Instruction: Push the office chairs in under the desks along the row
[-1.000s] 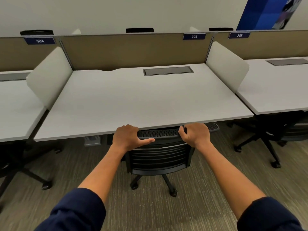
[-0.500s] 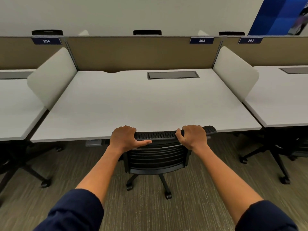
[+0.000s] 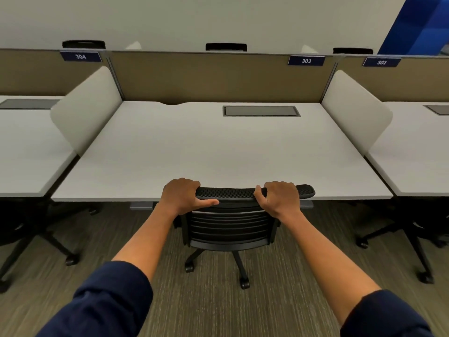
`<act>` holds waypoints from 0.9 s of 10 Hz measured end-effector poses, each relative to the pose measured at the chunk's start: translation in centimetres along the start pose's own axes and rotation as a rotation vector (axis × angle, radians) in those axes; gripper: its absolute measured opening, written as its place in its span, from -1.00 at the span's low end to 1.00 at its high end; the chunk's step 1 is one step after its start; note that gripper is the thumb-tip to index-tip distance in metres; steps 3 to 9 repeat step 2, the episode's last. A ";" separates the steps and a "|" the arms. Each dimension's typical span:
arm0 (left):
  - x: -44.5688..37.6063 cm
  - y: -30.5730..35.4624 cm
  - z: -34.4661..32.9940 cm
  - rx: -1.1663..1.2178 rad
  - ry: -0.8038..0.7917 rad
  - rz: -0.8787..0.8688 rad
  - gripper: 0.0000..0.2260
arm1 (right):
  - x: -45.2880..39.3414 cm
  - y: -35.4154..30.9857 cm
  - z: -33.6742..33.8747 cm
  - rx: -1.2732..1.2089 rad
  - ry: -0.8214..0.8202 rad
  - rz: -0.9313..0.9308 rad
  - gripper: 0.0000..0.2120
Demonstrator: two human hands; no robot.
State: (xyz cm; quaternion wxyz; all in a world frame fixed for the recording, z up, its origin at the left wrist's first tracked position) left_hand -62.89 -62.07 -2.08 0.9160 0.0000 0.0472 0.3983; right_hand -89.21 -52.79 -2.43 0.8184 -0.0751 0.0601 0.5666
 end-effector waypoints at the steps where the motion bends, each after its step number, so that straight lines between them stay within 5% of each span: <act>1: 1.1 0.3 0.2 -0.005 0.005 0.019 0.04 | 0.2 -0.2 0.3 -0.029 -0.006 -0.020 -0.34; 9: 3.0 0.7 0.7 0.012 0.019 0.092 0.00 | 0.5 -1.5 1.1 -0.065 0.017 -0.050 -0.38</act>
Point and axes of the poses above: each hand's wrist, its own x-axis away from the middle knuckle, its own z-axis out of the back of the hand, y = z × x, the point moved 4 cm from there along -x, towards the middle knuckle, and after that the axes turned 11 degrees about -z, right-handed, at the moved point
